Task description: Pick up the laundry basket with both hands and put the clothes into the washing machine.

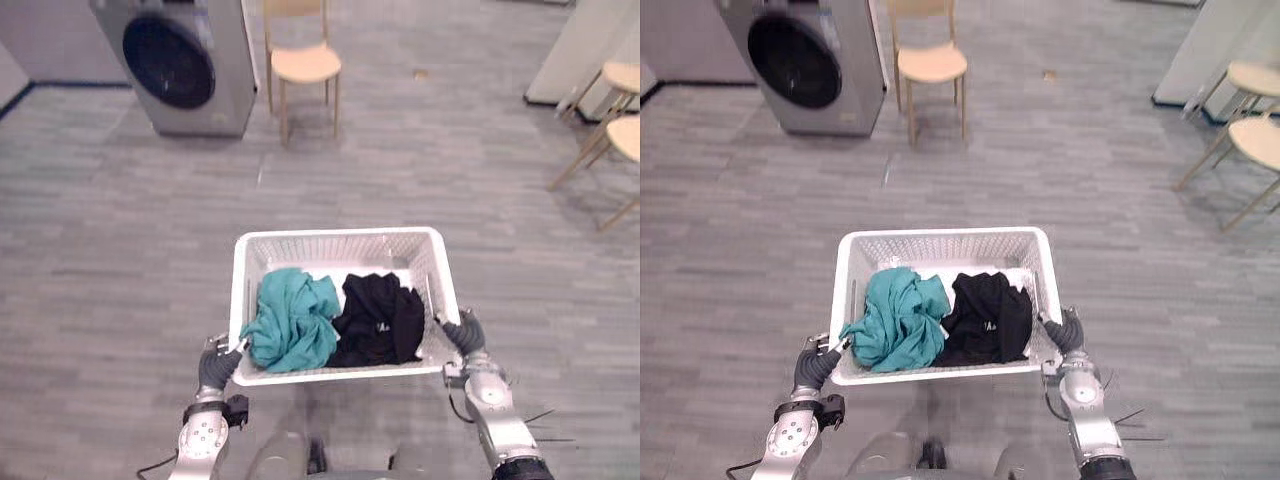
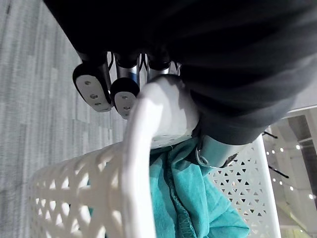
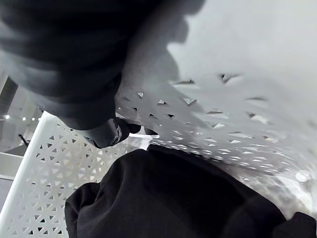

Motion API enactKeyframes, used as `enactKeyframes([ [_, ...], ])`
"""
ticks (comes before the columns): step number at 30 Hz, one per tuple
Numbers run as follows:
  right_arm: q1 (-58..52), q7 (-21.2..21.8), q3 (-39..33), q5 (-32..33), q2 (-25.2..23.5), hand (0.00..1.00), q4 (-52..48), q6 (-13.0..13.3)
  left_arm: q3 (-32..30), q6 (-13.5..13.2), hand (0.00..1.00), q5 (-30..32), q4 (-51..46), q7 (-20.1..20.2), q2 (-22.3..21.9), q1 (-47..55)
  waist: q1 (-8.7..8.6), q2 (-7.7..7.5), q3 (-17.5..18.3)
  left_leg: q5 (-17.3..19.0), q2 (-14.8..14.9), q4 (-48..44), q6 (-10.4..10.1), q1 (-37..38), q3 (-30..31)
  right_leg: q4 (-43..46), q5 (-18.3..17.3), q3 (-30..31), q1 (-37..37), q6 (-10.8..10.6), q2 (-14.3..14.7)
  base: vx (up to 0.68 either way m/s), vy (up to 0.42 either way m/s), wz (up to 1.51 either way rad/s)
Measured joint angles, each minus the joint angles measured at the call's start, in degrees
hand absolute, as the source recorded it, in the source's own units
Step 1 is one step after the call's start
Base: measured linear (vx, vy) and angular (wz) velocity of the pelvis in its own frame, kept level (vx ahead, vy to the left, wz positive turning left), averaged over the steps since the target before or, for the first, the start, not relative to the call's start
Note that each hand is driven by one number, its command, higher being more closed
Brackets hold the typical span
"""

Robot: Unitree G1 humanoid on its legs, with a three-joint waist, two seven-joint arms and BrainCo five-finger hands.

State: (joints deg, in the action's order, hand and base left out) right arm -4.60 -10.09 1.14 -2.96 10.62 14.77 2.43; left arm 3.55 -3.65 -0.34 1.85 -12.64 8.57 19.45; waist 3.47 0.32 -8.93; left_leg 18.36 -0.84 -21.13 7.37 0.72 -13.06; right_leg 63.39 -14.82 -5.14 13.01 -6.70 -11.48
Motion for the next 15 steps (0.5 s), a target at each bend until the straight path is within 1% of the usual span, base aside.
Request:
enactKeyframes([
  [1,0.0,0.1,0.0,0.1,0.5,1.0,-0.6,0.2,0.6,0.0,1.0,0.0,0.1,0.0,1.3,-0.7,-1.07,0.84,-0.2,-0.1,-0.1,5.0,-0.2,4.9,1.3,-5.9,-1.5,-4.6,4.6,2.6,0.9,0.63,0.074,0.29],
  [2,-0.1,0.1,0.0,0.1,1.1,1.0,-1.1,0.5,1.4,0.0,1.0,0.0,0.6,0.1,2.3,-1.6,-2.08,1.51,-0.2,-0.3,0.0,8.0,-0.9,7.8,2.6,-14.7,-1.6,-7.4,7.5,3.4,1.8,0.63,0.057,0.44],
  [3,-0.1,0.1,-0.1,0.1,1.6,1.0,-1.4,0.5,1.9,0.0,1.0,0.0,1.1,0.1,2.6,-2.3,-2.84,1.8,-0.1,-0.3,0.1,9.6,-1.5,9.3,3.5,-20.9,-0.6,-8.4,9.0,4.1,2.5,0.65,0.015,0.75],
  [4,-0.4,0.1,-0.7,0.1,2.3,1.0,-1.9,0.5,3.0,0.0,1.0,0.0,2.7,0.1,3.1,-4.3,-3.92,1.99,-0.2,0.1,0.1,12.2,-2.5,12.7,5.3,-37.8,5.5,-8.9,11.4,3.0,3.5,0.68,-0.037,0.87],
  [5,-0.5,0.1,-1.0,0.1,2.4,1.0,-1.9,0.4,3.2,0.0,1.0,0.1,3.6,0.2,3.2,-5.6,-4.77,1.01,-0.2,0.8,-0.6,13.3,-3.8,15.4,6.5,-48.8,10.4,-8.3,12.2,1.0,3.4,0.83,-0.088,0.93],
  [6,-0.8,0.1,-1.0,0.1,2.3,1.0,-1.9,0.4,3.2,0.0,1.0,0.7,3.7,0.2,3.4,-5.9,-5.26,-0.15,-0.2,2.2,-1.4,13.7,-6.0,19.1,8.0,-53.8,13.1,-7.0,13.9,1.2,3.3,0.91,-0.146,0.7],
  [7,-1.7,0.1,-1.0,0.1,2.2,1.0,-1.9,0.4,3.4,0.0,1.0,1.0,3.7,0.2,3.5,-5.5,-5.38,-0.75,0.3,2.9,-1.5,13.4,-7.2,21.6,8.9,-54.5,13.8,-7.0,14.0,2.7,3.4,0.81,-0.162,0.56],
  [8,-2.9,0.1,-1.0,0.1,1.9,1.0,-2.1,0.4,3.7,0.0,1.0,1.1,3.8,0.2,3.6,-4.9,-5.7,-1.39,1.3,3.3,-1.5,11.9,-7.9,23.1,10.1,-54.0,16.1,-5.6,14.1,6.1,3.7,0.72,-0.154,0.53],
  [9,-3.6,0.1,-1.1,0.1,2.4,1.0,-2.1,0.1,3.8,0.0,1.0,1.1,4.7,0.2,2.2,-4.8,-5.74,0.38,2.4,3.4,0.3,7.9,-8.0,23.2,11.5,-49.7,23.3,-4.1,14.6,8.2,5.2,0.9,-0.22,0.57],
  [10,-3.7,0.1,-1.2,0.1,3.5,1.0,-2.1,-0.6,3.8,0.0,1.0,1.3,5.6,0.2,0.6,-4.9,-5.75,3.76,3.4,2.1,4.1,-5.6,-10.2,18.4,11.6,-43.7,24.7,-5.7,14.9,8.2,6.7,0.88,-0.214,0.39],
  [11,-3.5,0.1,-1.2,0.1,4.2,1.0,-2.1,-0.6,4.0,0.0,1.0,1.3,5.7,0.2,0.0,-5.1,-5.68,6.01,3.2,-1.5,6.7,-15.0,-13.0,14.3,11.2,-40.8,21.4,-6.8,14.6,9.1,8.0,1.02,-0.258,0.07],
  [12,-2.8,0.1,-1.1,0.1,4.7,1.0,-2.1,-0.8,4.0,0.0,1.0,1.2,6.3,0.1,-0.4,-5.3,-4.52,7.66,2.7,-17.9,10.3,-28.9,-14.8,8.1,9.8,-38.6,17.0,-7.4,12.0,10.0,10.2,0.65,-0.151,-0.18],
  [13,-2.6,0.1,-1.1,0.1,4.8,1.0,-2.1,-1.1,4.1,0.0,1.0,1.0,7.1,0.2,-0.6,-5.6,-3.69,8.03,2.6,-22.3,12.4,-33.7,-14.9,5.9,9.2,-38.6,15.6,-7.5,10.2,10.2,11.0,0.81,-0.179,-0.16],
  [14,-2.4,-0.2,-1.2,0.2,4.8,1.0,-2.2,-1.4,4.3,0.1,1.0,0.9,7.9,0.2,-0.5,-6.5,-3.11,8.44,1.5,-17.3,16.8,-46.2,-11.2,0.6,7.0,-40.2,12.9,-8.3,4.3,10.7,12.9,0.76,-0.151,-0.1],
  [15,-2.4,-0.6,-1.2,0.6,4.6,1.0,-2.5,-1.4,4.3,0.0,1.0,0.9,7.9,0.1,-0.2,-6.7,-2.23,7.01,0.3,-12.0,17.9,-51.1,-7.7,-3.4,4.9,-42.8,11.3,-7.4,-1.8,10.7,13.5,0.86,-0.155,-0.03],
])
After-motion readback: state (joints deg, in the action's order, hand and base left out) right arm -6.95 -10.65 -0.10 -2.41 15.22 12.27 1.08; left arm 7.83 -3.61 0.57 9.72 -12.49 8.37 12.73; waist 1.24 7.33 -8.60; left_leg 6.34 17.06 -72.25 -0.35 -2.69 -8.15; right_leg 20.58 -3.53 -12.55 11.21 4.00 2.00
